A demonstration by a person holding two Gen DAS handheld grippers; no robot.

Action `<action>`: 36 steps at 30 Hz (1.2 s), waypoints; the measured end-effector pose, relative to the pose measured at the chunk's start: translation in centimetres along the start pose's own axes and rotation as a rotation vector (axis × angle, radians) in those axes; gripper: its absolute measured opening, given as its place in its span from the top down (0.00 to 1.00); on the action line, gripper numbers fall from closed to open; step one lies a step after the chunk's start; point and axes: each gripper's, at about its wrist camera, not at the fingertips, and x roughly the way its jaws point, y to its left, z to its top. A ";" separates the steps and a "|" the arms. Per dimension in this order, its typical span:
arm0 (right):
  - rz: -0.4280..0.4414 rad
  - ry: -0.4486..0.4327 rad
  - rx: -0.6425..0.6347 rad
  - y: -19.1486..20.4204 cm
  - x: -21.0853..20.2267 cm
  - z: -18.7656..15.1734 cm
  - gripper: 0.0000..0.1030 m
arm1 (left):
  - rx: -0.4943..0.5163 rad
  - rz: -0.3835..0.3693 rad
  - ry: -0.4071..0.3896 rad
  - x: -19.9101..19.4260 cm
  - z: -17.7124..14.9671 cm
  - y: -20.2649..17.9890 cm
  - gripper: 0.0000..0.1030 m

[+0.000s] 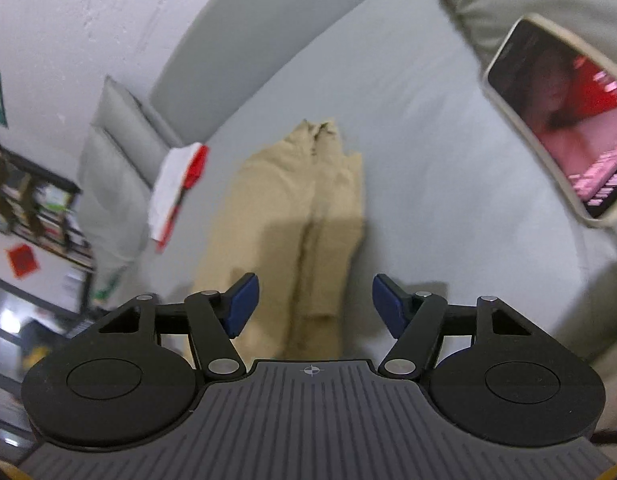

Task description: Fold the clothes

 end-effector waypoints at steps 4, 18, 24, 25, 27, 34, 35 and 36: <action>0.005 0.028 0.083 -1.4 2.1 1.8 0.31 | -0.002 -0.043 0.092 2.5 0.1 0.2 0.39; 0.169 0.178 0.072 -0.8 11.2 5.3 0.41 | -0.046 -0.220 0.196 8.0 1.5 0.6 0.41; 0.065 0.073 0.027 0.7 11.6 4.0 0.85 | 0.038 -0.152 0.153 6.5 1.1 -0.9 0.66; 0.041 0.043 0.019 1.4 11.2 3.5 0.87 | 0.086 -0.136 0.137 6.1 0.9 -1.8 0.68; -0.015 -0.018 -0.019 3.2 10.3 2.4 0.90 | 0.192 -0.109 0.110 4.8 0.3 -3.9 0.70; -0.065 -0.183 -0.084 7.2 2.7 -1.8 0.91 | 0.350 -0.194 0.124 0.8 -2.1 -8.1 0.70; -0.043 -0.187 -0.068 6.8 1.3 -2.3 0.91 | 0.361 -0.212 0.136 0.3 -2.5 -8.5 0.70; -0.020 -0.187 -0.043 6.2 -0.2 -2.9 0.91 | 0.372 -0.230 0.155 0.1 -3.2 -9.0 0.70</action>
